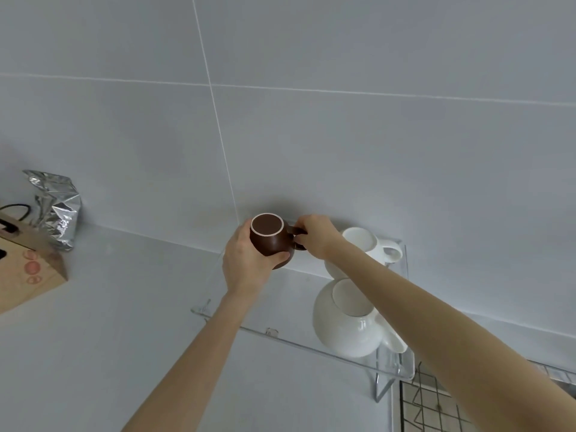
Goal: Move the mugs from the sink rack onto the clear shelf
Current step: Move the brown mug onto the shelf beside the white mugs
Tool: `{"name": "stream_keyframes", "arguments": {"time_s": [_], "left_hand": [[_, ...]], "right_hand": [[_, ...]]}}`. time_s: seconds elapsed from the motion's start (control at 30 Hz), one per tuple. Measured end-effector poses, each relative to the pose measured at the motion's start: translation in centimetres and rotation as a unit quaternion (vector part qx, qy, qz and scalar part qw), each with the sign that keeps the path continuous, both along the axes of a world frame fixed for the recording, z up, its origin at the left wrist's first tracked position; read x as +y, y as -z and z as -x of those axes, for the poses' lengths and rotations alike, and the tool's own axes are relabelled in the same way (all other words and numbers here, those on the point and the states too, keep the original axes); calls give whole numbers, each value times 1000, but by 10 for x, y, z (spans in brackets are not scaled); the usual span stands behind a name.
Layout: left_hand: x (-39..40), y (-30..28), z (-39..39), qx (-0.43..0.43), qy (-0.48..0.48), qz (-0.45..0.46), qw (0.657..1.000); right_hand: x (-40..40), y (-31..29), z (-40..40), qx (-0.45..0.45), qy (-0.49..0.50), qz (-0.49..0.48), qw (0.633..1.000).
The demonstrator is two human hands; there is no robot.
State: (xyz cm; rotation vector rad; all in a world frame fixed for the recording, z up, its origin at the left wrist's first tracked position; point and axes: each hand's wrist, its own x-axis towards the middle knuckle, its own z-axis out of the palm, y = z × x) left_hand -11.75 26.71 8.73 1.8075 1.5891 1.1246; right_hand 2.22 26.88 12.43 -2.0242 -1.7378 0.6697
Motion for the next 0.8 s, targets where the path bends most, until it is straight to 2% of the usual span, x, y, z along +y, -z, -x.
{"name": "stream_keyframes", "arguments": {"time_s": [0.23,0.33,0.47,0.63,0.8], "left_hand": [[2,4,1,3,-3,13,1000],[0,-2,-1,35,22,36,999],[-11,-22,-11,99,47,36,993],[-61,-63,-46,65,150,-44,986],[-141,-77,-87,-19,303,-71,950]], "right_hand": [[-2,2,2,-47,-31,8,998],[-14,-8,-1,-54,-36,11,998],[-42,-31,-15,-32,-17,-35,999],[-107,-65,-47,-16,0,-93,996],[-197,-75,-86,-17,50,-87,995]]}}
